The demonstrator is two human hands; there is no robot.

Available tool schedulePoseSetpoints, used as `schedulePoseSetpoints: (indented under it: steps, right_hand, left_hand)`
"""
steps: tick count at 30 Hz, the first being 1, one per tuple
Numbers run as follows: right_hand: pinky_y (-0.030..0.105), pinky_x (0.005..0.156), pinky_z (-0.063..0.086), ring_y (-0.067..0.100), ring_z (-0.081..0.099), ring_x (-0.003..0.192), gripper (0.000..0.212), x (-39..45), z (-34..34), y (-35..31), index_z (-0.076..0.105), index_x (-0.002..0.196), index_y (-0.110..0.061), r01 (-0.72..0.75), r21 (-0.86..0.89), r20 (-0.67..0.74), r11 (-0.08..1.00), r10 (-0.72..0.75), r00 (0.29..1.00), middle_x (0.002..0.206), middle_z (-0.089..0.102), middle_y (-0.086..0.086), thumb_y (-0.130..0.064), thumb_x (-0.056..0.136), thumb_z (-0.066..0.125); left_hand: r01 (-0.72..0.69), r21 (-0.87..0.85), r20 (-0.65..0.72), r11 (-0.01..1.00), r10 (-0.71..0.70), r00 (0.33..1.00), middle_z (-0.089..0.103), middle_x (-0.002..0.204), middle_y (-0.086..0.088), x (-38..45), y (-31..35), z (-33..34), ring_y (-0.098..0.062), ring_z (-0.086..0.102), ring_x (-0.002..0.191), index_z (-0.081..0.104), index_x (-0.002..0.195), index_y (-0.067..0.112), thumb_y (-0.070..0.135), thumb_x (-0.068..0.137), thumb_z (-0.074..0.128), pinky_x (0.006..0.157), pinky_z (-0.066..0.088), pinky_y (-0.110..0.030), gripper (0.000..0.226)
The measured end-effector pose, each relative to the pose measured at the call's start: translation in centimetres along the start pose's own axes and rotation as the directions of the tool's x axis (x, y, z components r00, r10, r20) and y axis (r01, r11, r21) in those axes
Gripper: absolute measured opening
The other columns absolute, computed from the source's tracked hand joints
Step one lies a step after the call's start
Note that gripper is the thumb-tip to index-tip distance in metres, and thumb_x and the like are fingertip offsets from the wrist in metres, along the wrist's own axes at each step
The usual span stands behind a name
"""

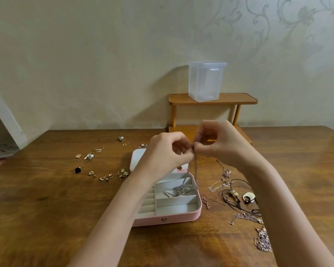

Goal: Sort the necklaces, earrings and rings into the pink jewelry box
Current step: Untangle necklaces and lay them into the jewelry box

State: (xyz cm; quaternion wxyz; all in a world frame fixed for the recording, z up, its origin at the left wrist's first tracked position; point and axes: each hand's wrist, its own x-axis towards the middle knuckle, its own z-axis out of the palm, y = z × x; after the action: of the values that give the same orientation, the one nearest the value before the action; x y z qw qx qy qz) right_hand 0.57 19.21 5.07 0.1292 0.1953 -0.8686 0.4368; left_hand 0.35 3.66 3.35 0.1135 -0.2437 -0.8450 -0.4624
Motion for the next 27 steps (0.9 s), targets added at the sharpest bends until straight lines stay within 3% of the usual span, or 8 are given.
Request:
schedulePoseSetpoints:
  steps: [4, 8, 15, 18, 20, 22, 25, 27]
  right_hand:
    - [0.024, 0.052, 0.046, 0.012, 0.053, 0.058, 0.019, -0.3, -0.5, -0.1, 0.055, 0.077, -0.011, -0.038, 0.205, 0.068, 0.978, 0.024, 0.997, 0.067, 0.059, 0.008, 0.006, 0.077, 0.065]
    - [0.021, 0.053, 0.042, 0.016, 0.048, 0.063, 0.021, -0.6, -0.9, -0.2, 0.048, 0.088, -0.010, -0.091, 0.365, 0.179, 0.927, 0.026, 0.983, 0.071, 0.057, 0.004, 0.007, 0.082, 0.060]
    - [0.020, 0.059, 0.044, 0.011, 0.049, 0.064, 0.023, -0.6, -0.6, -0.7, 0.049, 0.092, -0.010, -0.116, 0.205, 0.250, 0.972, 0.063, 0.966, 0.073, 0.057, 0.005, 0.005, 0.080, 0.062]
    - [0.020, 0.059, 0.043, 0.007, 0.047, 0.059, 0.023, -0.3, 0.0, -0.6, 0.053, 0.093, -0.011, -0.072, -0.050, 0.198, 0.996, 0.081, 0.977, 0.071, 0.059, 0.000, 0.000, 0.077, 0.065]
    - [0.015, 0.057, 0.043, 0.003, 0.048, 0.058, 0.018, -0.1, 0.2, -0.6, 0.059, 0.089, -0.013, -0.029, -0.243, 0.130, 0.970, 0.063, 0.990, 0.069, 0.058, -0.006, -0.005, 0.075, 0.067]
    - [0.013, 0.056, 0.044, 0.002, 0.050, 0.058, 0.008, -0.2, 0.0, -0.6, 0.064, 0.081, -0.014, -0.016, -0.311, 0.079, 0.950, 0.043, 0.996, 0.067, 0.058, -0.008, -0.009, 0.076, 0.068]
    - [0.015, 0.058, 0.046, 0.006, 0.055, 0.060, 0.007, -0.3, -1.1, -0.3, 0.066, 0.071, -0.015, -0.031, -0.259, 0.010, 0.965, 0.035, 0.999, 0.066, 0.063, -0.004, -0.010, 0.076, 0.067]
    - [0.019, 0.057, 0.046, 0.008, 0.056, 0.060, 0.008, -0.4, -1.5, -0.4, 0.067, 0.071, -0.013, -0.069, -0.126, 0.006, 0.990, 0.070, 0.998, 0.067, 0.065, -0.001, -0.008, 0.076, 0.065]
  left_hand:
    - [0.186, -0.248, 0.143, 0.951, -0.154, 0.978, 0.060, 0.068, 0.003, 0.1, -0.1, -0.6, 0.001, 0.055, 0.059, 0.065, 0.078, 0.015, 0.008, 0.083, 0.066, 0.051, 0.048, -0.017, 0.007]
    - [0.377, -0.525, 0.208, 0.763, -0.314, 0.926, 0.064, 0.077, -0.004, -0.1, 0.0, -1.0, -0.007, 0.059, 0.069, 0.066, 0.084, 0.011, 0.010, 0.085, 0.061, 0.053, 0.048, -0.017, 0.005]
    - [0.267, -0.434, 0.006, 0.860, -0.294, 0.956, 0.058, 0.063, 0.000, 0.1, 0.8, 0.4, -0.005, 0.053, 0.058, 0.063, 0.068, 0.015, 0.003, 0.081, 0.058, 0.048, 0.044, -0.017, 0.018]
    - [0.294, -0.505, 0.028, 0.812, -0.325, 0.945, 0.057, 0.066, 0.000, 0.0, 1.1, 0.8, -0.007, 0.051, 0.059, 0.063, 0.068, 0.016, 0.006, 0.081, 0.057, 0.049, 0.043, -0.018, 0.018]
    - [0.294, -0.435, 0.007, 0.851, -0.323, 0.946, 0.057, 0.066, 0.000, 0.0, 0.9, 1.1, -0.007, 0.051, 0.058, 0.063, 0.069, 0.017, 0.008, 0.081, 0.057, 0.050, 0.043, -0.020, 0.016]
    - [0.267, -0.265, -0.014, 0.926, -0.281, 0.960, 0.057, 0.063, 0.002, 0.0, 0.6, 1.1, -0.005, 0.051, 0.053, 0.061, 0.071, 0.019, 0.012, 0.081, 0.058, 0.050, 0.045, -0.021, 0.013]
    - [0.165, 0.015, 0.000, 0.986, -0.165, 0.986, 0.058, 0.064, 0.006, -0.2, 0.6, 0.9, -0.002, 0.050, 0.045, 0.058, 0.073, 0.021, 0.019, 0.083, 0.059, 0.045, 0.038, -0.008, 0.010]
    - [0.103, 0.146, -0.014, 0.984, -0.102, 0.995, 0.058, 0.069, 0.009, -0.4, 0.6, 1.0, -0.003, 0.051, 0.051, 0.057, 0.077, 0.020, 0.020, 0.084, 0.060, 0.047, 0.038, -0.006, 0.008]
